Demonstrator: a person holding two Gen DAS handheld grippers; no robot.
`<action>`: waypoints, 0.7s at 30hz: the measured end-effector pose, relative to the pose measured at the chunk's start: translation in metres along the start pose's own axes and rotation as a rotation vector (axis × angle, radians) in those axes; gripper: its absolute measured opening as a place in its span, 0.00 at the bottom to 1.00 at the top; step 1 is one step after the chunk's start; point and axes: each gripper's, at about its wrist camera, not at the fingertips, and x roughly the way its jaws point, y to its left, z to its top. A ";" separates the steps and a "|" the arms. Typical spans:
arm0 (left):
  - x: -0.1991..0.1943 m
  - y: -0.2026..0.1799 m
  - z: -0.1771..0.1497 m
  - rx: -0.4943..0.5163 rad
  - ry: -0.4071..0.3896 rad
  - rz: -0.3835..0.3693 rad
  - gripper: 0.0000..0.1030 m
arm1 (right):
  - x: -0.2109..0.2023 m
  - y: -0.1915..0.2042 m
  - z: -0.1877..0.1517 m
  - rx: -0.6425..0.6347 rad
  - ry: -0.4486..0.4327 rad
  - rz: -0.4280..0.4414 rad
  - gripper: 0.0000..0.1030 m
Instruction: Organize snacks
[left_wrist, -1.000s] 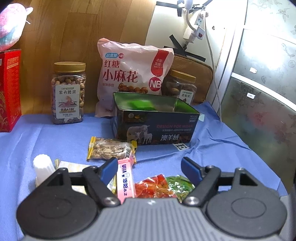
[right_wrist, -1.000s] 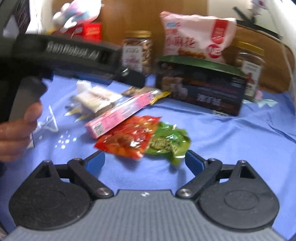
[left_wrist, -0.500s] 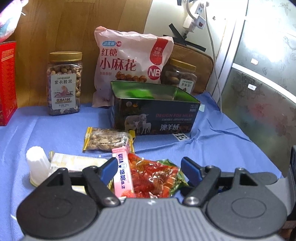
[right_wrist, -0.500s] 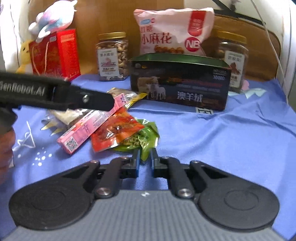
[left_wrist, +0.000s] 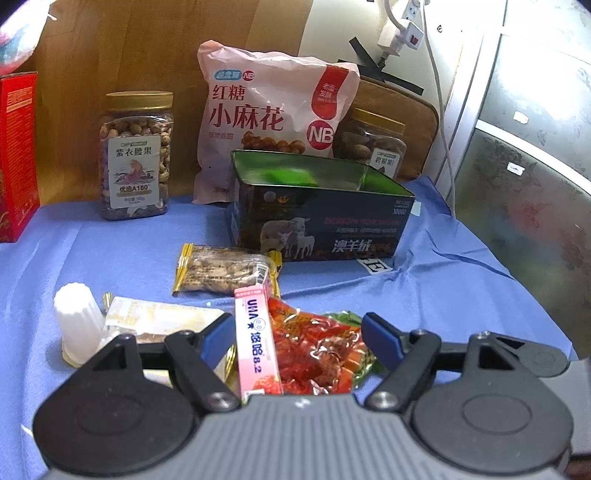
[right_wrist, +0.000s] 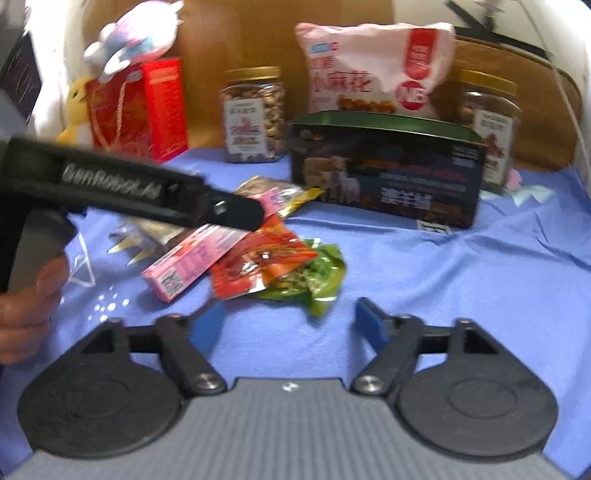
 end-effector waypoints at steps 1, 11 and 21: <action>0.000 0.001 0.000 -0.002 -0.001 0.004 0.75 | 0.003 0.004 0.001 -0.029 0.007 0.006 0.84; 0.004 0.007 0.001 -0.021 0.005 0.029 0.75 | 0.022 0.006 0.016 -0.086 0.003 -0.038 0.35; 0.005 0.008 0.000 -0.022 0.001 0.040 0.76 | 0.031 -0.015 0.021 0.009 0.011 -0.058 0.59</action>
